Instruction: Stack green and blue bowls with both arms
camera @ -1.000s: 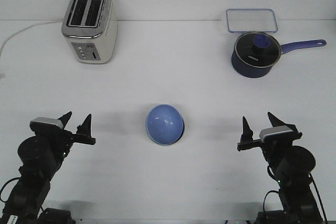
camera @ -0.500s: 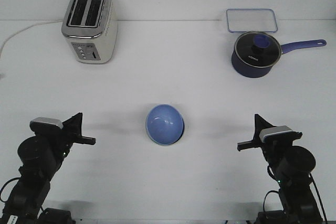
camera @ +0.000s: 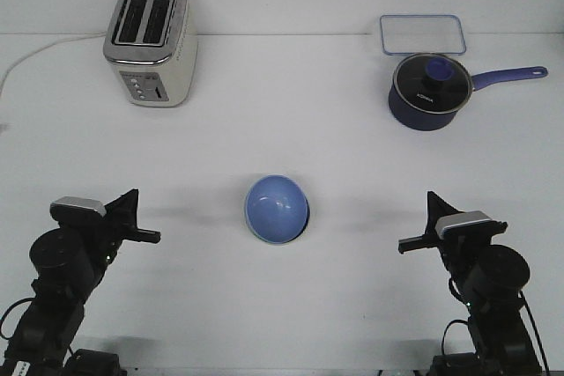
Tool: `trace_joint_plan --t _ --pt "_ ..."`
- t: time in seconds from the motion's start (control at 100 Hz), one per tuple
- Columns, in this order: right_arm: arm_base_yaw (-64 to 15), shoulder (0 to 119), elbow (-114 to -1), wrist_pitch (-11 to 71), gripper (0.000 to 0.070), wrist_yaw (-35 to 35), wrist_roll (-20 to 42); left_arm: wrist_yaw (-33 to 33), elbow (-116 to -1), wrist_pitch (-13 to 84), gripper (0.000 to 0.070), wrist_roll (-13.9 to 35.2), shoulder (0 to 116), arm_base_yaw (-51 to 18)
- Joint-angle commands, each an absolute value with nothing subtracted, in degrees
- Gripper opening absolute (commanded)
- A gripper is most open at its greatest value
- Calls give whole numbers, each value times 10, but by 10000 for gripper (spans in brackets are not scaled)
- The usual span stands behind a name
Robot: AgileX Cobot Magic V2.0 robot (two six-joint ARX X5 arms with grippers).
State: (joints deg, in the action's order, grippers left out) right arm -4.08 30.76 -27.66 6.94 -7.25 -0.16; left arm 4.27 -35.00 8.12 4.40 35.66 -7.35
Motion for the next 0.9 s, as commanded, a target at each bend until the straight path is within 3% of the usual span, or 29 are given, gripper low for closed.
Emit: trace_joint_plan --t 0.0,0.67,0.89 --pt "-42 308 -277 60 1 -70 2 43 -355 75 10 41 359 -75" --pt "-41 308 -277 60 1 -70 2 42 -355 69 10 37 359 -74" --pt "-42 308 -277 60 1 -70 2 34 -315 7 10 30 316 -74"
